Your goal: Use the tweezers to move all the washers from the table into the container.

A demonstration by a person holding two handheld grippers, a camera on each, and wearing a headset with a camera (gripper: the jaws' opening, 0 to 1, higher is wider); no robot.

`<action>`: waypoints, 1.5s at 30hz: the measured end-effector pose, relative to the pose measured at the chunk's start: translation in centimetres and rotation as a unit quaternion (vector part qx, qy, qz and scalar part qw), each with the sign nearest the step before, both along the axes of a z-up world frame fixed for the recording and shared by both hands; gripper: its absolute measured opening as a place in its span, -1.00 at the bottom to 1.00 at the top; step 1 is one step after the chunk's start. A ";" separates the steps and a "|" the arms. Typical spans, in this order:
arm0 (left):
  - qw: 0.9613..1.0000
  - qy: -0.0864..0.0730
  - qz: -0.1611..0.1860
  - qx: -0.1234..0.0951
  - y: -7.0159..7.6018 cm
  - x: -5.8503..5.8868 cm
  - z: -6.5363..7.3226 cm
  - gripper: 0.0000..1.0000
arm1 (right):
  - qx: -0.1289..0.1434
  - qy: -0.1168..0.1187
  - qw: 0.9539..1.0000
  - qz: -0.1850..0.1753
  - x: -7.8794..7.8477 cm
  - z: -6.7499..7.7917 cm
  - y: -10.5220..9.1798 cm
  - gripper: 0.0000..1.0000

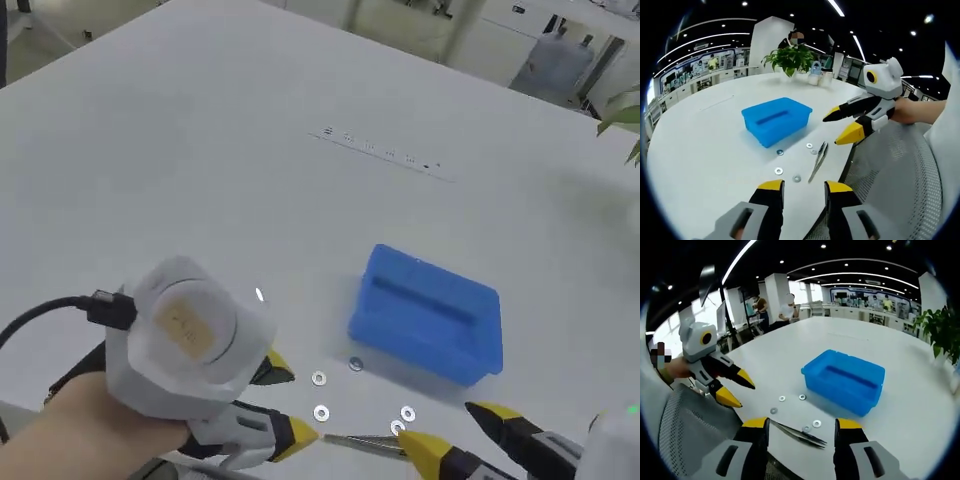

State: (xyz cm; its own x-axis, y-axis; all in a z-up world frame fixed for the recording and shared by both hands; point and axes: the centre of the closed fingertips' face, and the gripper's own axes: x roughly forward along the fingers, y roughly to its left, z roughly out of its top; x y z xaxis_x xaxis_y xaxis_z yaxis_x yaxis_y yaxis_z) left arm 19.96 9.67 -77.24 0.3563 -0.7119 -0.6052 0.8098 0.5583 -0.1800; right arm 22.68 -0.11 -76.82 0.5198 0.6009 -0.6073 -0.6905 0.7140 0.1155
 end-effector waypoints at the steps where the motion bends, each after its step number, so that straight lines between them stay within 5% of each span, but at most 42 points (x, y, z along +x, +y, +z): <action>1: 1.000 0.003 -0.008 0.002 -0.2 -0.1 -0.1 -0.48 | -0.016 -0.003 1.000 0.011 0.0 -0.3 -0.2 -0.03; 10: 0.995 -0.004 -0.086 0.056 -2.0 0.4 -2.2 -0.71 | -0.020 0.004 1.000 0.015 0.6 -1.1 -0.7 -0.30; 16: 0.987 -0.014 -0.136 0.086 -2.9 0.3 -3.4 -0.89 | -0.040 0.007 0.999 0.029 0.3 -2.0 -0.6 -0.40; 32: 0.972 -0.028 -0.194 0.128 -4.0 -0.1 -5.3 -0.90 | -0.060 0.010 0.998 0.026 0.1 -2.5 -1.0 -0.46; 36: 0.970 -0.039 -0.198 0.138 -4.1 0.2 -5.5 -0.99 | -0.063 0.005 0.998 0.028 0.2 -2.5 -1.1 -0.48; 38: 0.965 -0.058 -0.207 0.150 -4.1 0.4 -5.5 -1.00 | -0.065 0.003 0.997 0.030 0.2 -2.5 -1.1 -0.49; 42: 0.965 -0.061 -0.207 0.151 -4.1 0.6 -5.4 -1.00 | -0.066 0.000 0.997 0.029 0.3 -2.4 -1.2 -0.49; 45: 0.961 -0.084 -0.211 0.157 -3.9 0.9 -5.1 -1.00 | -0.066 -0.001 0.997 0.029 0.4 -2.4 -1.2 -0.49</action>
